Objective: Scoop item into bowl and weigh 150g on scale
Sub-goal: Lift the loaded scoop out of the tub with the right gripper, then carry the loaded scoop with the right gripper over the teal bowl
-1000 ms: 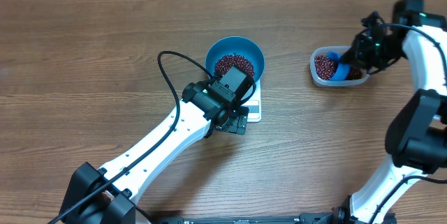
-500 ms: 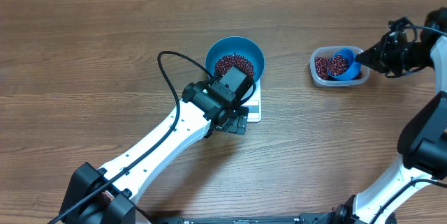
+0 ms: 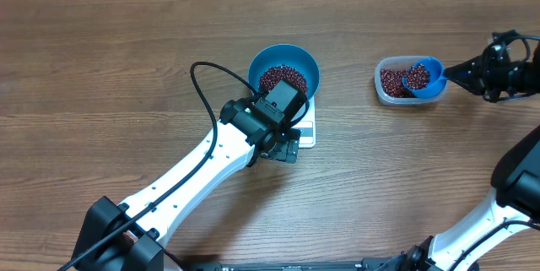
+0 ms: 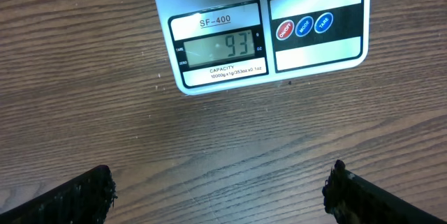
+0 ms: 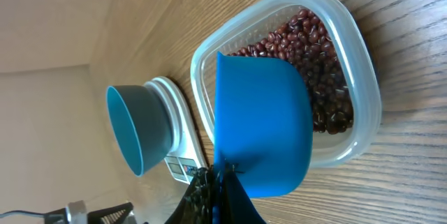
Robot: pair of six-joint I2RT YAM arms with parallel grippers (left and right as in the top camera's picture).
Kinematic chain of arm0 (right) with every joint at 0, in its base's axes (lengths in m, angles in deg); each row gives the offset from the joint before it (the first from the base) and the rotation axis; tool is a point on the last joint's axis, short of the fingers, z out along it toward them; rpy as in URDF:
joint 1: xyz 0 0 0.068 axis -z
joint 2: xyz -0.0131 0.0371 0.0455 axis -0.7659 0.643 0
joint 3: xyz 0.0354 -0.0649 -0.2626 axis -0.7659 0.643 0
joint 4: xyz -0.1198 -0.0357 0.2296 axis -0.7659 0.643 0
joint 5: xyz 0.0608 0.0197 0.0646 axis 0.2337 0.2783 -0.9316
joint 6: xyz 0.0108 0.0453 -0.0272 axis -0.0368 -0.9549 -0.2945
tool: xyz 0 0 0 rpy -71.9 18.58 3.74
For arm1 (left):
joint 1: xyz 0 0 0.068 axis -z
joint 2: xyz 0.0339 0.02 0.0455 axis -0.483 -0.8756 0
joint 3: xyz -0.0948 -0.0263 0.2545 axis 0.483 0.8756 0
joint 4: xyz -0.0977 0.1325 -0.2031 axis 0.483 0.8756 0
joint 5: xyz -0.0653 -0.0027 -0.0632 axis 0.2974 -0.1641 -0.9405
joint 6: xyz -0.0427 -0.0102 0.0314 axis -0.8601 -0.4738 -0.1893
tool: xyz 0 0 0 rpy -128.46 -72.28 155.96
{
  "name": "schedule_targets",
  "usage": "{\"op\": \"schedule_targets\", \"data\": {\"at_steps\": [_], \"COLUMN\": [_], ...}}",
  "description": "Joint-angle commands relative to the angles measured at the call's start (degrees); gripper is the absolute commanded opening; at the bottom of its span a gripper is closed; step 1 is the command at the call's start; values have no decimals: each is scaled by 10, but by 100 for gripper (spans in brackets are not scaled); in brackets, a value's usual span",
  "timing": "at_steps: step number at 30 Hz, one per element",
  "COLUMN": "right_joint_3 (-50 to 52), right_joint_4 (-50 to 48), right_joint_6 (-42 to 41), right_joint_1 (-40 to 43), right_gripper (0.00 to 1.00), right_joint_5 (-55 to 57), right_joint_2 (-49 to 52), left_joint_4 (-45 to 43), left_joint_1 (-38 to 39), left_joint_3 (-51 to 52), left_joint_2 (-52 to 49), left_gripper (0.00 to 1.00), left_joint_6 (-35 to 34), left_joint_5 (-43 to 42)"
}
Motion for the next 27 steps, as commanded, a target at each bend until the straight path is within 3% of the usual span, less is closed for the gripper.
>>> {"op": "schedule_targets", "data": {"at_steps": [1,17,27], "right_joint_3": [2,2,-5], "right_joint_4": [2,7,-18], "right_joint_6": [14,70,66], "right_joint_1": [2,-1,-76], "right_gripper": [4,4,4], "right_joint_5": [-39,-274,-280], "right_joint_2": [2,2,2], "left_joint_4": [-1,-1,0], "left_joint_1": [-1,-1,-1], "left_joint_3": [-9,-9,-9], "left_joint_2": [9,9,9], "left_gripper": [99,99,100], "left_joint_6": [-10,-10,-10], "left_joint_5": [9,9,9]}}
